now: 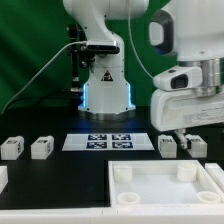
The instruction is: Assemble one leg
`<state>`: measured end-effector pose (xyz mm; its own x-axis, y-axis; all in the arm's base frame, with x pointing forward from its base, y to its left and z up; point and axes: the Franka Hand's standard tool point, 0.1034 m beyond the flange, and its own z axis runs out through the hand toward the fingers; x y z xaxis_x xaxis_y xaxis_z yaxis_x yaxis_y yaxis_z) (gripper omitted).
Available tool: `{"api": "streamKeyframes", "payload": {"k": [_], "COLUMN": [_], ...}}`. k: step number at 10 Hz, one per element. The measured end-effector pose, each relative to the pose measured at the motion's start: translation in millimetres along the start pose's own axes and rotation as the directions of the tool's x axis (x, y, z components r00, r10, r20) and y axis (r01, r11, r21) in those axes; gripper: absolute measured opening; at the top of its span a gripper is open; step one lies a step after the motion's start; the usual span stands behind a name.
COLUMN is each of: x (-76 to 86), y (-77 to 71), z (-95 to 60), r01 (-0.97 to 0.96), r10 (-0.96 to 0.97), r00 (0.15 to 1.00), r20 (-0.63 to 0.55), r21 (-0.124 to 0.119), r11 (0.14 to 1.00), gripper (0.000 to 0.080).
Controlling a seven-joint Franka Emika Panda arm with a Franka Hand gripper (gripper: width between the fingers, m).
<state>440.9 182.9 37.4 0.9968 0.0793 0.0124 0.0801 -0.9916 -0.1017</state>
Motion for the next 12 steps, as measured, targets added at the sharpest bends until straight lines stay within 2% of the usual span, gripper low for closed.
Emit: {"api": "streamKeyframes", "payload": {"k": [1, 2, 3, 5, 7, 8, 9, 10, 12], "x": [-8.7, -9.6, -18.0, -18.0, -18.1, -23.9, -29.7, -33.0, -29.3], "y": [0.0, 3.8, 6.9, 9.0, 9.9, 10.6, 8.2, 3.8, 1.5], "z": [2.7, 4.1, 6.4, 3.5, 4.7, 3.5, 5.0, 8.7, 10.9], "r01": [-0.041, -0.076, -0.065, -0.062, -0.070, -0.070, -0.081, -0.076, -0.081], "r10": [0.042, 0.076, 0.066, 0.066, 0.075, 0.078, 0.097, 0.098, 0.105], "r00": [0.997, 0.995, 0.987, 0.942, 0.880, 0.819, 0.752, 0.693, 0.706], "r20": [0.060, 0.067, 0.144, 0.329, 0.469, 0.568, 0.652, 0.714, 0.700], "r21": [-0.004, 0.002, -0.010, -0.023, -0.029, -0.036, -0.055, -0.063, -0.067], "r11": [0.999, 0.997, 0.998, 0.998, 0.997, 0.997, 0.995, 0.995, 0.994], "gripper": [0.0649, 0.0649, 0.0649, 0.0649, 0.0649, 0.0649, 0.0649, 0.0649, 0.0649]}}
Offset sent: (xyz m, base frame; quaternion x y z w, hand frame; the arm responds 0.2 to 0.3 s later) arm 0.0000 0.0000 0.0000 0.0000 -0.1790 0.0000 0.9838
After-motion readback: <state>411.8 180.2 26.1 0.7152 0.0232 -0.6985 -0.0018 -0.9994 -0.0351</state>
